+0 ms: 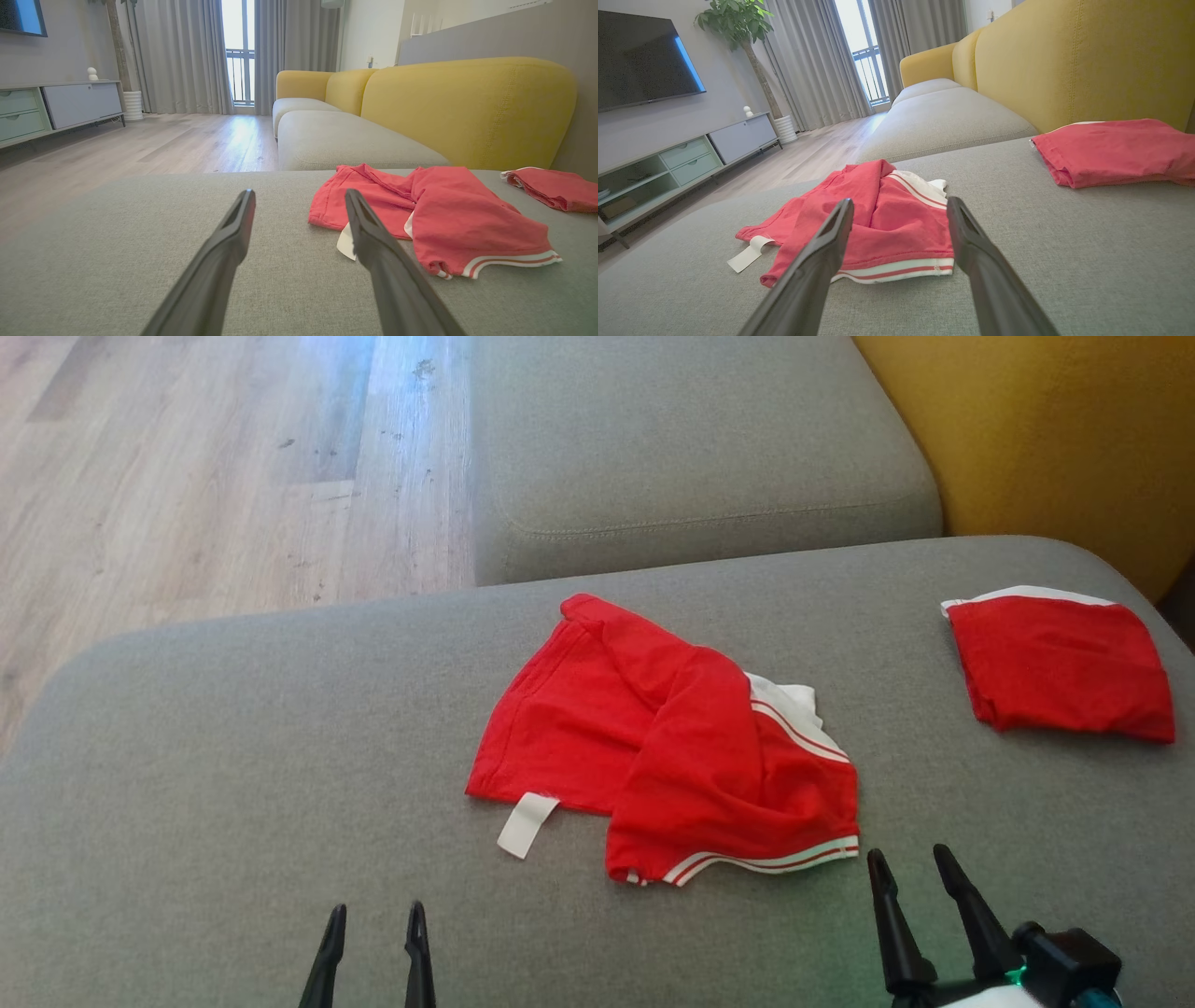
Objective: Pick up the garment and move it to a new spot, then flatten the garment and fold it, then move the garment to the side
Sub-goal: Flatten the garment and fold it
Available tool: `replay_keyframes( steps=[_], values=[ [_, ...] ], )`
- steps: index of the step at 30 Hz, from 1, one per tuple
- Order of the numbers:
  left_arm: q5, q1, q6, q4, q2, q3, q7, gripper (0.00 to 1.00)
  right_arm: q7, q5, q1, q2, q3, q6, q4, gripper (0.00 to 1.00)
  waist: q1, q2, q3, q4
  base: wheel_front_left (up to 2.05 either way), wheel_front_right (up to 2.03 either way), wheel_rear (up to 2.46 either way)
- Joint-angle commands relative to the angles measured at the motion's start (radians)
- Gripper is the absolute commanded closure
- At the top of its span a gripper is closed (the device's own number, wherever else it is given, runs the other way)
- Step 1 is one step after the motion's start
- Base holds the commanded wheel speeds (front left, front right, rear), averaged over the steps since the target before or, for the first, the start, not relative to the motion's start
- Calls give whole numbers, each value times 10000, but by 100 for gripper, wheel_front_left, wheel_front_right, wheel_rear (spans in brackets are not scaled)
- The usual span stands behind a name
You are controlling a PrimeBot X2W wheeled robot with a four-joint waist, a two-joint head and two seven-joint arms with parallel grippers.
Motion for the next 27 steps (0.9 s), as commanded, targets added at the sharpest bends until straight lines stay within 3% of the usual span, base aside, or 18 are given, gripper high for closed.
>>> replay_keyframes(
  steps=[1,16,27],
  values=[
    [105,-323,75,-265,-149,385,-95,0,-111,-70,-305,-61,172,-9,-286,0,0,-1,8,-2,0,0,0],
    [-8,-427,-7,-71,-181,185,-95,0,-111,-32,-403,-51,103,-9,-276,0,0,-1,48,-170,0,0,0],
    [-232,-1234,-201,366,-182,-583,-95,0,-111,43,-651,-46,80,-9,-524,0,0,-1,502,-1226,0,0,0]
  ],
)
